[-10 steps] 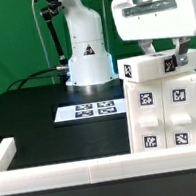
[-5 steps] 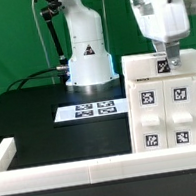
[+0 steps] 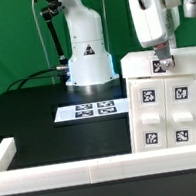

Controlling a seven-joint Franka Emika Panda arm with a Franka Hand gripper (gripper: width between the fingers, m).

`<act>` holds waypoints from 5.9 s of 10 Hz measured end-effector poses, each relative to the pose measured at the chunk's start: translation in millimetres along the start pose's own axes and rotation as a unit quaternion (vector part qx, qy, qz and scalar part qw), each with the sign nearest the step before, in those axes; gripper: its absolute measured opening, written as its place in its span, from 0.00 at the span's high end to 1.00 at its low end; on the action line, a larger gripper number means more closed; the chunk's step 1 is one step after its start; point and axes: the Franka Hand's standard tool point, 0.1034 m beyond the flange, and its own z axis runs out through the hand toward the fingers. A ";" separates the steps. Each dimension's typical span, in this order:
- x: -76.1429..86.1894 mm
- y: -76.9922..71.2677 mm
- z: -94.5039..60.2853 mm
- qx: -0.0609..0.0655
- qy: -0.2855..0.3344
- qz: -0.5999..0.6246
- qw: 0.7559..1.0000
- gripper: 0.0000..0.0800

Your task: Assemble cabinet

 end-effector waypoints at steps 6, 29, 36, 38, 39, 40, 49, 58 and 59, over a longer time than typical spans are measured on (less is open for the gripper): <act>-8.1 8.0 -25.7 0.005 -0.032 -0.015 0.999 0.00; -13.1 0.8 -27.7 -0.060 0.008 -0.911 0.409 0.00; 3.1 -6.5 -25.0 -0.059 -0.003 -0.989 0.136 0.00; 11.8 -1.4 -17.5 -0.063 -0.009 -0.990 0.124 0.00; 15.2 0.1 -14.7 -0.064 -0.009 -0.990 0.126 0.00; 18.0 1.3 -12.3 -0.065 -0.008 -0.989 0.131 0.00; 19.8 1.9 -11.6 -0.065 -0.006 -0.977 0.201 0.30; 20.3 -2.1 -11.2 -0.048 0.021 -0.858 0.510 0.30; 19.5 -2.3 -11.6 -0.048 0.022 -0.843 0.535 0.30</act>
Offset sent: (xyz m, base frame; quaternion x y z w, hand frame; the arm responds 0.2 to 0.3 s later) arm -0.0199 -0.0032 0.0243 -0.0055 -0.0348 0.0040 0.9994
